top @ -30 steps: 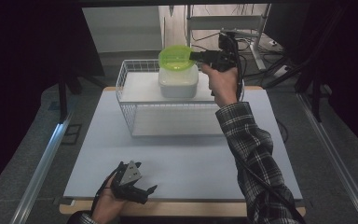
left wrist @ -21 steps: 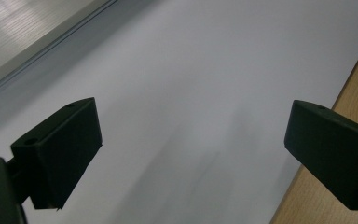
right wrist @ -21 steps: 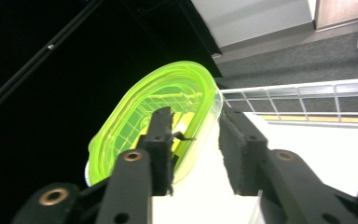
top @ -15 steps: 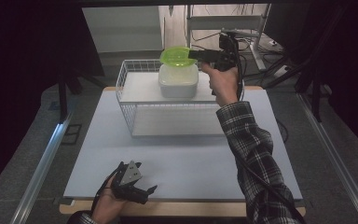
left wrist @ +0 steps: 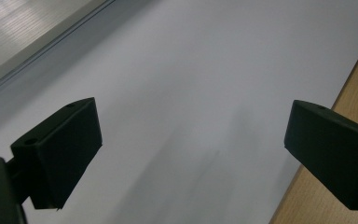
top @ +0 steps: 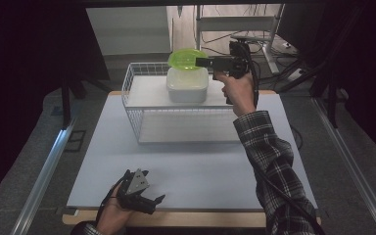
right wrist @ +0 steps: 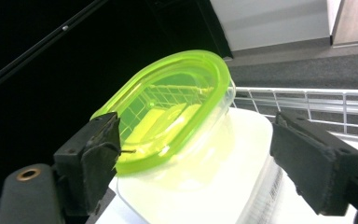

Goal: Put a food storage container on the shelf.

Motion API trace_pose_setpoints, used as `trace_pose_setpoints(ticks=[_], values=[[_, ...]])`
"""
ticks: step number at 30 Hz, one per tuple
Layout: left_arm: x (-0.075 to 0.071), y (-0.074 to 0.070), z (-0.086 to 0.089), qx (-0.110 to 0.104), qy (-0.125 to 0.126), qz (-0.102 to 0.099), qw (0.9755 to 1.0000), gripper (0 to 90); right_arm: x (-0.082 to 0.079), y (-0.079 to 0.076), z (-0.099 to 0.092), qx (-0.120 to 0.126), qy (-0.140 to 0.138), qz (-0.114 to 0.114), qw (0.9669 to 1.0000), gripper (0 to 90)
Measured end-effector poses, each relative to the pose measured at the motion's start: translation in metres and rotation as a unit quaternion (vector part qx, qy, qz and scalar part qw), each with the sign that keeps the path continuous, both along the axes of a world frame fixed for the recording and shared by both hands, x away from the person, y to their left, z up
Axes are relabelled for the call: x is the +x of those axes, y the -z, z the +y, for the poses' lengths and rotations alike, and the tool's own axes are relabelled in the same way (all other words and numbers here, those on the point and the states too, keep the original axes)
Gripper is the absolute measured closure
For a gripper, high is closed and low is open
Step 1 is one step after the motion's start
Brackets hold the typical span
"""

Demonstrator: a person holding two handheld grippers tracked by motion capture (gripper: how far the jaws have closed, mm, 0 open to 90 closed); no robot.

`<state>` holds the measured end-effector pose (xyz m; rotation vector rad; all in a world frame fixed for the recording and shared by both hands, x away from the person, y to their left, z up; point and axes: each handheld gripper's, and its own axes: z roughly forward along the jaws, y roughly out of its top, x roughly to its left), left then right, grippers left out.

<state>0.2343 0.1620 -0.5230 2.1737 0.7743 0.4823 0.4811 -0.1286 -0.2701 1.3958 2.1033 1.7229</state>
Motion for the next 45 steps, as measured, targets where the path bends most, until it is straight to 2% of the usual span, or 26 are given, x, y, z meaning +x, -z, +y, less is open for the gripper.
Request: trace_pose_setpoints(ticks=[4, 11, 20, 28, 41, 45], values=[[0.000, 0.000, 0.000, 0.000, -0.001, 0.000, 1.0000, 3.4, -0.005, 0.002, -0.004, -0.002, -0.011, -0.009, 0.9999, 13.7], [0.000, 0.000, 0.000, 0.001, -0.003, -0.002, 1.0000, 3.2, -0.021, 0.005, -0.010, -0.023, -0.017, -0.033, 0.9991, 11.9], [0.001, 0.000, 0.000, -0.001, -0.005, -0.003, 1.0000, 3.0, -0.038, 0.011, -0.017, -0.044, -0.030, -0.046, 0.9976, 11.0], [0.001, 0.000, 0.000, -0.001, -0.005, -0.003, 1.0000, 2.9, -0.053, 0.020, -0.020, -0.051, -0.047, -0.054, 0.9961, 10.1], [0.001, 0.000, 0.000, -0.001, -0.006, -0.003, 1.0000, 2.9, -0.074, 0.042, -0.020, -0.092, -0.071, -0.076, 0.9902, 8.0], [0.001, 0.000, 0.000, -0.001, -0.006, -0.003, 1.0000, 2.9, -0.079, 0.049, -0.019, -0.109, -0.078, -0.086, 0.9873, 7.5]])
